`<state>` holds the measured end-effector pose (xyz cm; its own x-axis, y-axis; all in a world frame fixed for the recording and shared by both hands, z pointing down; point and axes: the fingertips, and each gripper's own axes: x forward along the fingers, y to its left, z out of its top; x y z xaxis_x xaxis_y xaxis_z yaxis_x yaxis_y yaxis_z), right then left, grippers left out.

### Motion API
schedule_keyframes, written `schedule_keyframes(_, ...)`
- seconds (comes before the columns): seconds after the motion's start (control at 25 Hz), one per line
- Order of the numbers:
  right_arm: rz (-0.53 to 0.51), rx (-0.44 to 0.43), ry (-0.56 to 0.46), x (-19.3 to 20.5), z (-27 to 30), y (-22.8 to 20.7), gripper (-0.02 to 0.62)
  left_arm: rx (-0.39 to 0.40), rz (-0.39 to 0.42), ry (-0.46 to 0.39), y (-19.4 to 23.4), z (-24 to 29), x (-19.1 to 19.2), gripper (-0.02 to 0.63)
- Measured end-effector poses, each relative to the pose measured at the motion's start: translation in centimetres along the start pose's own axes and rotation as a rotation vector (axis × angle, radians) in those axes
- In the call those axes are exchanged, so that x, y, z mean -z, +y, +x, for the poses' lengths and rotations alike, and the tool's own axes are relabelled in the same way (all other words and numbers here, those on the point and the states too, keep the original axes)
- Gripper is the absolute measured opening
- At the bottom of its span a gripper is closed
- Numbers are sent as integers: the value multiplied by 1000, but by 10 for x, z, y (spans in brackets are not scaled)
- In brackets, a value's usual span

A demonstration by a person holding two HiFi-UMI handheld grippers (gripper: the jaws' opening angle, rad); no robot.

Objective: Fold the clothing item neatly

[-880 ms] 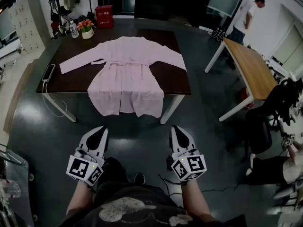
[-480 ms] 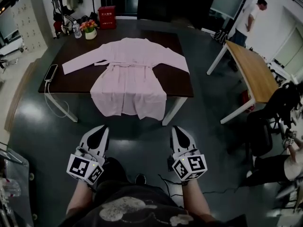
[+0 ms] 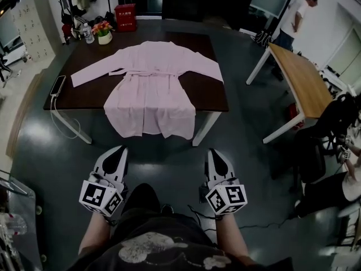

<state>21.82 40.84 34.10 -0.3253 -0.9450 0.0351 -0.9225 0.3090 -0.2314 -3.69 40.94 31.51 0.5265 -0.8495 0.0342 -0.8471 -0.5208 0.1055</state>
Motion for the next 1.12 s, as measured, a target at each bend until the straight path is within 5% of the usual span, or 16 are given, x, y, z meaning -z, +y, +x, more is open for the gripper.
schedule_keyframes(0.52, 72, 105, 36, 18, 6, -71, -9, 77, 17, 47, -12, 77, 14, 9)
schedule_keyframes(0.88, 73, 173, 77, 17, 107, -106, -9, 108, -59, 52, 59, 179, 27, 9)
schedule_keyframes(1.12, 121, 197, 56, -4, 195, -122, -9, 130, -1, 41, 113, 249, 5, 9)
